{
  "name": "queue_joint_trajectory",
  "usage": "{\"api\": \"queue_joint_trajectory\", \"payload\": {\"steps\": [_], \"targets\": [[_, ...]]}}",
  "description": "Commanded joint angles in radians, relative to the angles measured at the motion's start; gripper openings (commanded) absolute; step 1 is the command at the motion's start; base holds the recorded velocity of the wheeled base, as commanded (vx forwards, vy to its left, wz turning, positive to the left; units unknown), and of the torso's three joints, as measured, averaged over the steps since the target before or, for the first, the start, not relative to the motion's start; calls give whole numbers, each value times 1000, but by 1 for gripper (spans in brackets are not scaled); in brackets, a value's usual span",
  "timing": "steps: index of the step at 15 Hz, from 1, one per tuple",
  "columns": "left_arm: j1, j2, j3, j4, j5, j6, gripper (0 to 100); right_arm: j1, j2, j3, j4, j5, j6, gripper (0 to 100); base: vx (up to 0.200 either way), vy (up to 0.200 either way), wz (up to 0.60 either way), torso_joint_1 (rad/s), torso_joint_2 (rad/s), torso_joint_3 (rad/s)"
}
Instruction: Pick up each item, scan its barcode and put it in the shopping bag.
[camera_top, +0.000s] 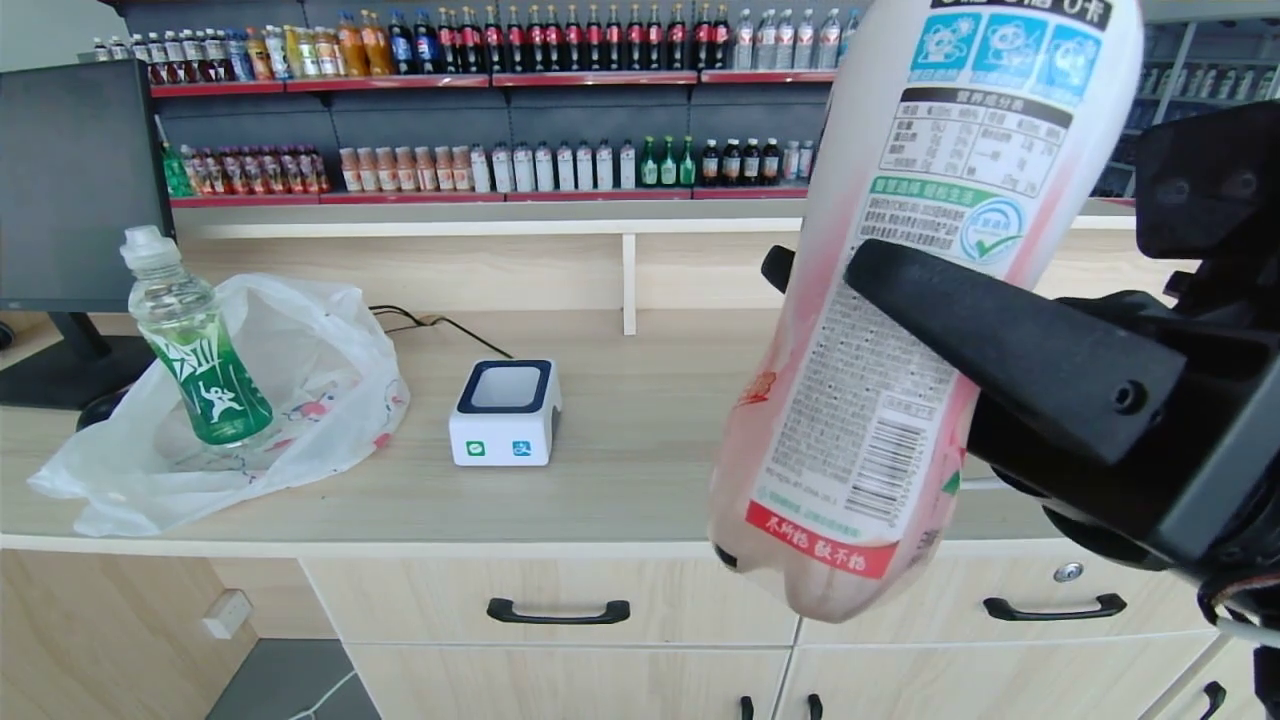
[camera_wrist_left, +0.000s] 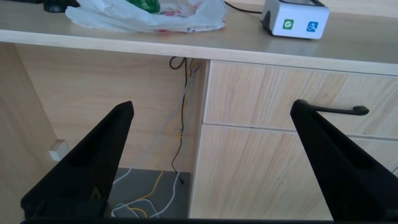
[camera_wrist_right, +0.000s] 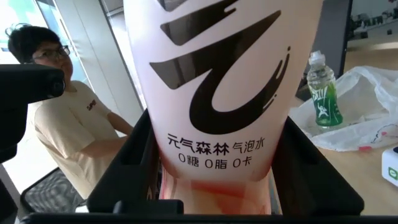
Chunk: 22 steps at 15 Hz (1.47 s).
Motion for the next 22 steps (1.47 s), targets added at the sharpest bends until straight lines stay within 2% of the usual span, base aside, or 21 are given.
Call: {"api": "queue_joint_trajectory", "payload": {"steps": [1,5,10,14,17,20,22], "targets": [[1,0,0,0,0,0,100,7,16,-11,1,-5,-6,0,0,0,0,0,0,0],[-1,0,0,0,0,0,100,75,16,35,1,-98,-77,0,0,0,0,0,0,0],[1,1,0,0,0,0,100,89,17,32,1,-106,-78,0,0,0,0,0,0,0],[1,1,0,0,0,0,100,113,-4,32,1,-175,-80,0,0,0,0,0,0,0],[1,1,0,0,0,0,100,109,-32,44,1,-173,-143,0,0,0,0,0,0,0],[-1,1,0,0,0,0,100,63,-38,115,1,-192,-266,0,0,0,0,0,0,0],[1,1,0,0,0,0,100,-69,-23,151,1,-255,-332,0,0,0,0,0,0,0]]}}
